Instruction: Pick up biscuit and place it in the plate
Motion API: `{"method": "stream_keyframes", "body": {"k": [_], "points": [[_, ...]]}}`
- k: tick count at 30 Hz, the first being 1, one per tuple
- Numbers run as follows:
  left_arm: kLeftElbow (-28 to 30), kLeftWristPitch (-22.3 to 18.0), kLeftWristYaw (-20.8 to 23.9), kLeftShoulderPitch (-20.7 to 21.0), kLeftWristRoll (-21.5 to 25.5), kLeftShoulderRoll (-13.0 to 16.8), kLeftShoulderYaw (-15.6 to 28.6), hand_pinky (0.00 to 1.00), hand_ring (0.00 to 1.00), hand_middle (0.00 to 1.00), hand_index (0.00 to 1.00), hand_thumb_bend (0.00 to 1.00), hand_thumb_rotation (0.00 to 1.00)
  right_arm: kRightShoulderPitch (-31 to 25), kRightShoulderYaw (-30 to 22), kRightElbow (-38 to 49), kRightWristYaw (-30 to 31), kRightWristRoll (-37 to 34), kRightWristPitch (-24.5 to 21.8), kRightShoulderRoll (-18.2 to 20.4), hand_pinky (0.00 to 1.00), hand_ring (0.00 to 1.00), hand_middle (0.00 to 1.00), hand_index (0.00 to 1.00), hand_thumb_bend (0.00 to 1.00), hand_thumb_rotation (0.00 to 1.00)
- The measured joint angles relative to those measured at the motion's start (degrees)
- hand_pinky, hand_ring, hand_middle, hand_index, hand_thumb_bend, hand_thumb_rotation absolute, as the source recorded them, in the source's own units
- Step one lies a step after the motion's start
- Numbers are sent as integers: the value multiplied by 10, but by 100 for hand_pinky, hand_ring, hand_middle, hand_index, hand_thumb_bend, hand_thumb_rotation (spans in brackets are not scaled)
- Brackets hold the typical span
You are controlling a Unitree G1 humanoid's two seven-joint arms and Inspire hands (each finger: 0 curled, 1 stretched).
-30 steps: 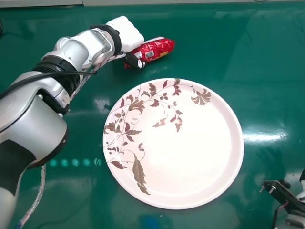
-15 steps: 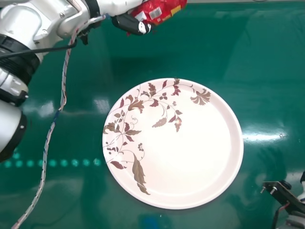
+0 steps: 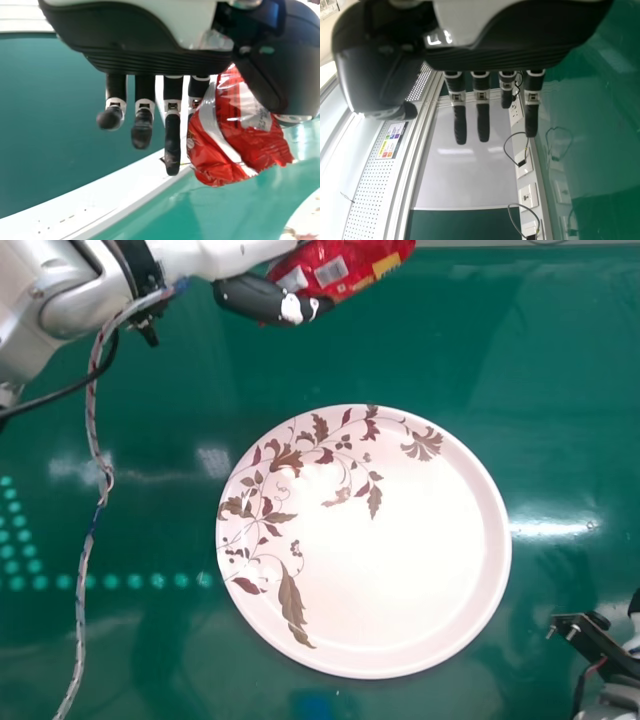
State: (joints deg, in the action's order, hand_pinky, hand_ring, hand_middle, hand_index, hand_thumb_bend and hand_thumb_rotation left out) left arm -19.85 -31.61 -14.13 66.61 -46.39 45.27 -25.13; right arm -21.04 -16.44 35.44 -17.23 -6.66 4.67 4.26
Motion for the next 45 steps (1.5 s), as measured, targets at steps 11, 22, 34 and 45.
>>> {"method": "stream_keyframes", "body": {"k": [11,22,34,45], "points": [[55,-101,-77,-66,87,4,20,14,20,47,48,51,0,-1,-2,-1,1,0,1,1,67,74,76,71,57,14],[41,-205,-104,-120,107,3,19,15,18,23,47,50,4,-4,-2,-3,3,-2,5,2,66,74,75,69,58,15],[19,-245,-129,-166,133,-29,12,11,13,19,48,49,3,-7,-2,-3,3,0,5,2,68,76,77,70,59,17],[0,-257,-148,-167,141,-54,14,14,17,22,47,49,4,-10,-1,-1,2,0,5,3,68,75,76,70,59,16]]}}
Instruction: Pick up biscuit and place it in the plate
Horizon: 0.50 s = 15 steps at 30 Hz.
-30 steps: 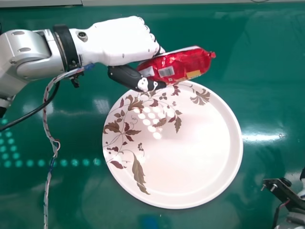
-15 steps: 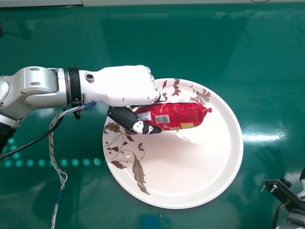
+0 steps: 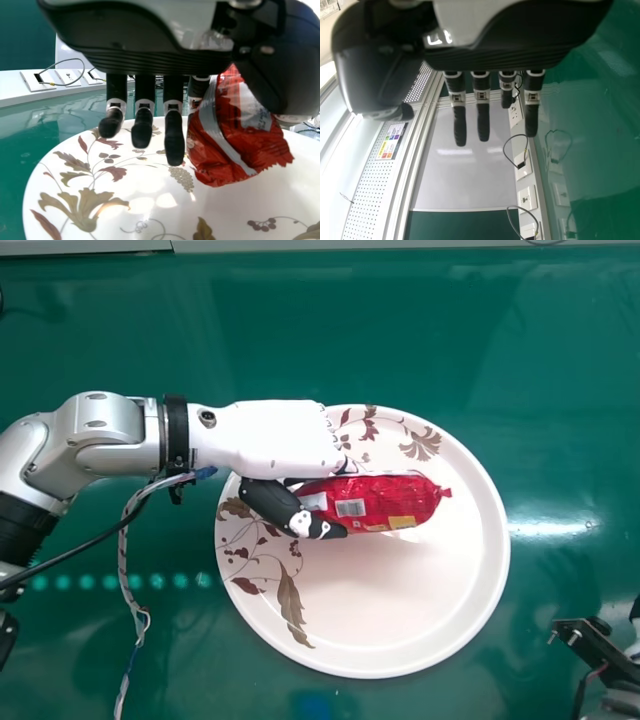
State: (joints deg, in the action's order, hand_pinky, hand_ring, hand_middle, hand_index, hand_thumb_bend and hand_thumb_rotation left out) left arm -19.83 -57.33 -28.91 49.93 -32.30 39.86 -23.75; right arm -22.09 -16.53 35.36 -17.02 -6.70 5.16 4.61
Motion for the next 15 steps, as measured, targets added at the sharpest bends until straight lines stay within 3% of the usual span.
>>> {"method": "stream_keyframes", "body": {"k": [1,2,3,5,7,8,12,15], "points": [[-5,-9,11,0,-4,-2,3,16,20,31,49,50,2,0,0,0,-1,0,0,0,68,75,76,70,59,16],[-6,-13,18,0,-7,-2,5,23,31,39,50,50,1,0,0,0,-2,0,0,0,68,75,76,70,59,16],[-6,-14,21,0,-9,-1,6,35,49,61,70,52,25,0,0,0,-2,1,0,0,68,75,76,70,58,16],[0,-8,17,0,-14,4,7,61,80,91,94,75,66,0,1,0,-3,1,0,0,68,75,76,70,58,16],[10,2,11,1,-17,12,8,82,95,98,99,92,84,0,1,0,-3,2,0,0,68,75,77,71,59,16],[16,8,9,1,-19,15,10,87,97,99,99,96,88,0,1,0,-3,1,0,0,68,76,77,71,59,16],[25,15,5,5,-26,17,13,95,100,100,100,100,91,0,2,0,-4,1,0,0,67,76,78,72,59,16],[26,12,5,7,-30,17,13,96,100,100,100,100,92,1,3,0,-6,1,-1,0,67,75,77,71,59,16]]}}
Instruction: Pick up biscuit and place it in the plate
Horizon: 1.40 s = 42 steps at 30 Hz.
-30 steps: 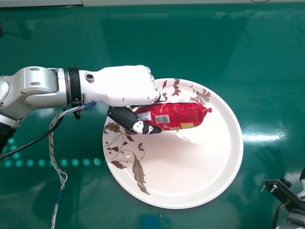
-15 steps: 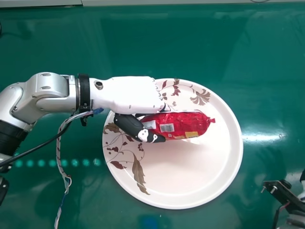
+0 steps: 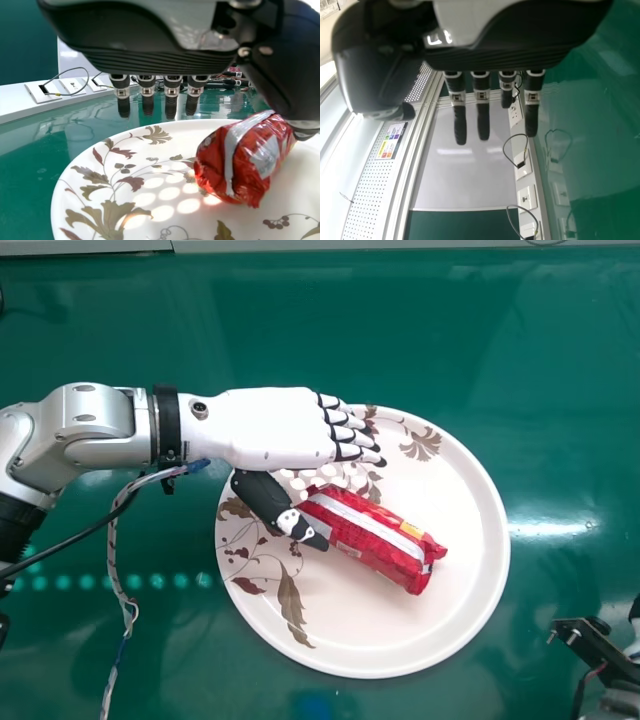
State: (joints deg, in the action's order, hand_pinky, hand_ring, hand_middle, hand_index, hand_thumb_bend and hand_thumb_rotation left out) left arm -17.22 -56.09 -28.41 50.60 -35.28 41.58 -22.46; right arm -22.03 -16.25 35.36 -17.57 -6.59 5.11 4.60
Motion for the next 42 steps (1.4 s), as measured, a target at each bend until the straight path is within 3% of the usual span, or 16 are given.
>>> {"method": "stream_keyframes", "body": {"k": [9,14,20,22,24,26,30,32,38,42], "points": [[0,0,0,1,-1,0,4,93,100,100,100,100,96,1,2,0,-4,0,0,0,67,75,77,71,58,16],[-3,4,20,1,2,-3,20,88,100,100,100,89,96,2,2,0,-4,-1,-2,-1,66,76,77,71,59,16],[-26,76,71,20,17,-25,71,100,100,100,100,84,93,2,2,0,-4,-6,-2,0,65,74,76,71,59,14],[-32,113,82,28,32,-31,91,100,100,100,100,78,90,2,2,0,-5,-9,-2,0,66,75,76,71,59,14],[-40,137,101,30,45,-37,110,93,95,97,100,76,90,2,1,0,-6,-11,-2,0,66,74,76,70,59,14],[-58,147,131,34,59,-50,128,90,93,94,98,74,83,2,-1,-2,-6,-11,-2,-1,65,74,75,70,59,14],[-89,176,164,39,108,-81,153,77,87,91,94,77,77,10,-5,-8,-4,-14,-2,-3,65,74,75,69,58,15],[-105,193,169,39,141,-102,167,76,87,92,94,78,77,15,-9,-12,-3,-14,-2,-5,65,74,75,70,58,16],[-153,201,201,35,194,-141,195,72,84,86,87,74,72,33,-22,-13,-2,-14,-15,-14,68,76,76,71,56,14],[-165,198,222,3,243,-166,222,72,82,83,84,75,70,40,-31,-16,4,-18,-21,-18,69,76,76,72,56,15]]}}
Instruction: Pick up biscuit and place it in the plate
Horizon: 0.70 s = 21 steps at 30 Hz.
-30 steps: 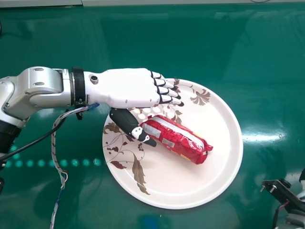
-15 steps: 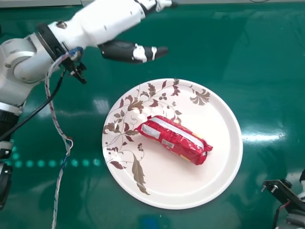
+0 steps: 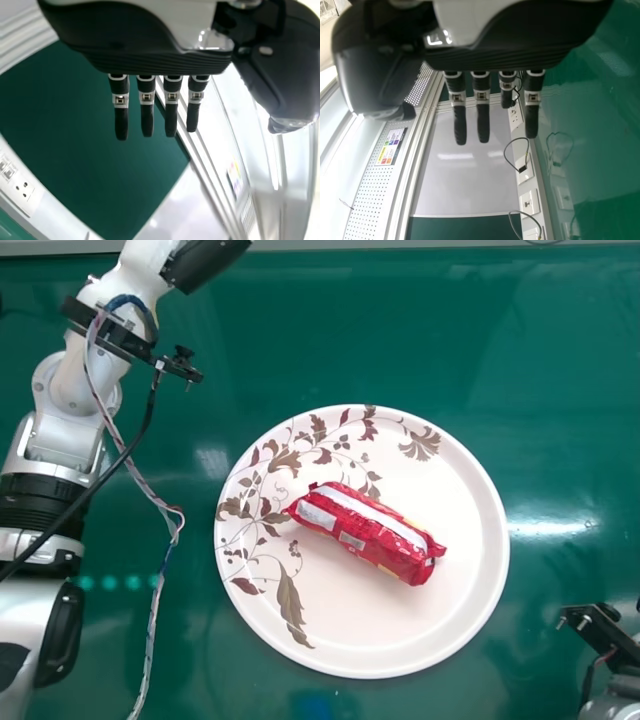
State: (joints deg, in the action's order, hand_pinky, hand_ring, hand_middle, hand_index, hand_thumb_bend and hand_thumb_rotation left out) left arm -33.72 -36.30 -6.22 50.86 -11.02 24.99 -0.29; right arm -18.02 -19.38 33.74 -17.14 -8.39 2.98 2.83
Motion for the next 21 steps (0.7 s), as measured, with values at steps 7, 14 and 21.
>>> {"method": "stream_keyframes", "body": {"k": [7,14,21], "points": [[10,7,16,-104,47,-16,40,68,79,80,79,71,67,4,-9,-1,5,-1,-10,-1,70,76,76,71,54,12],[44,14,12,-175,95,-14,81,59,76,78,79,74,68,5,-11,0,8,-1,-11,-1,72,78,78,74,55,15],[43,36,-3,-220,124,-1,110,60,75,77,80,66,73,-6,-11,2,11,1,-12,2,74,81,80,74,55,17]]}}
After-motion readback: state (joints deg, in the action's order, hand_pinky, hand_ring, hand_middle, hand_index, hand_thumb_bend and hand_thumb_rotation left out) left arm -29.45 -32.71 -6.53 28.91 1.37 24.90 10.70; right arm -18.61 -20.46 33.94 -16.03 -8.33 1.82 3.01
